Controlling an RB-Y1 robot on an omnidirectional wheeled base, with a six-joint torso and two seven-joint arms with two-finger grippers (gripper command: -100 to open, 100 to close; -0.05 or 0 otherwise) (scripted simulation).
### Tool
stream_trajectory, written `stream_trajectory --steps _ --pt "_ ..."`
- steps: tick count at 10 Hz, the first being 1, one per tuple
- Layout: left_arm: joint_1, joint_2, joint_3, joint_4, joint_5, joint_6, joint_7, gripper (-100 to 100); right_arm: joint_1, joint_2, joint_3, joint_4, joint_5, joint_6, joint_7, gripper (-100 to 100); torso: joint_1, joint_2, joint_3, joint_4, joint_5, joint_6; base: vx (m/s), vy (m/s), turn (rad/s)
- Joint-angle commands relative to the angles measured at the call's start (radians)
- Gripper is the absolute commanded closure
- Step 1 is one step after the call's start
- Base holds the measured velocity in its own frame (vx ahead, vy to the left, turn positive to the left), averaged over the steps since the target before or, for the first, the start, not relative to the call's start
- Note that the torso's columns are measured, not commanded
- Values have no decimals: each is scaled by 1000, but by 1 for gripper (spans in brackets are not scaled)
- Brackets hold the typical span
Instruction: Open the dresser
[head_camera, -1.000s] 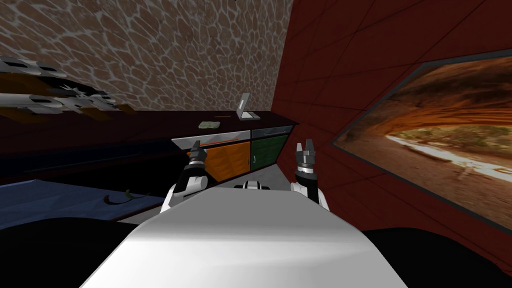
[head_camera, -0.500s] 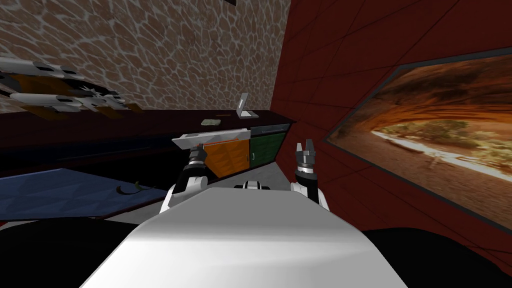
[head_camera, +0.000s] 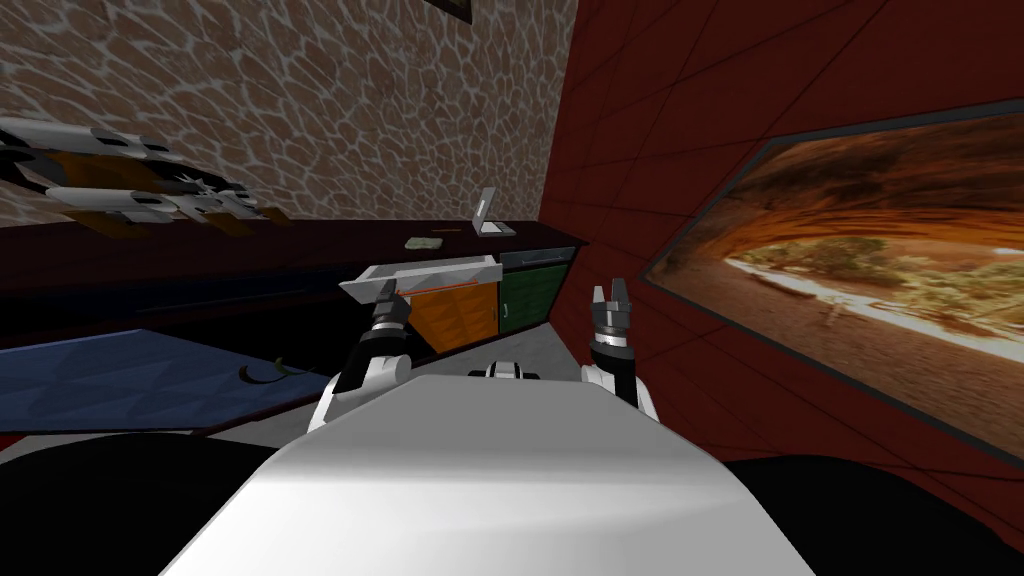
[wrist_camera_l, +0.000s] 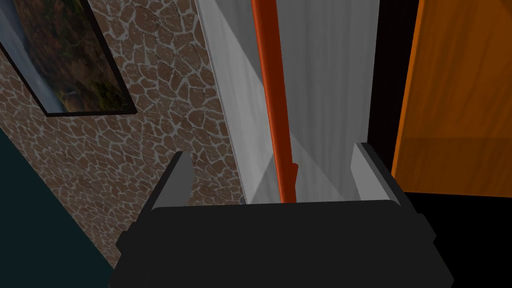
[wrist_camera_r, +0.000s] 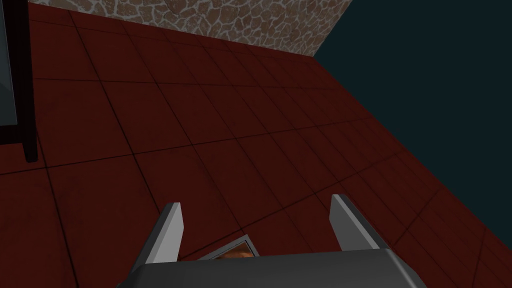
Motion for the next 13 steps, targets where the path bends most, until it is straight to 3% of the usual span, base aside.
stream_trajectory --steps 1,6,7,8,13 --pt "31 -3 7 -76 11 50 4 -100 0 0 0 0 0 0 0 0 -1 2 2 1 0 0 49 2 -13" --pt "89 -8 21 -218 30 138 11 -100 0 0 0 0 0 0 0 0 0 4 2 1 0 0 33 7 -12" --pt "92 -7 18 -202 30 119 11 -100 0 0 0 0 0 0 0 0 -1 3 2 1 0 0 13 3 0" --pt "94 -7 17 -205 30 122 11 0 0 0 0 0 0 0 0 0 -1 4 2 1 0 0 0 0 0" --pt "94 -7 17 -204 30 122 11 0 0 0 0 0 0 0 0 0 -1 3 2 1 0 0 0 0 0"
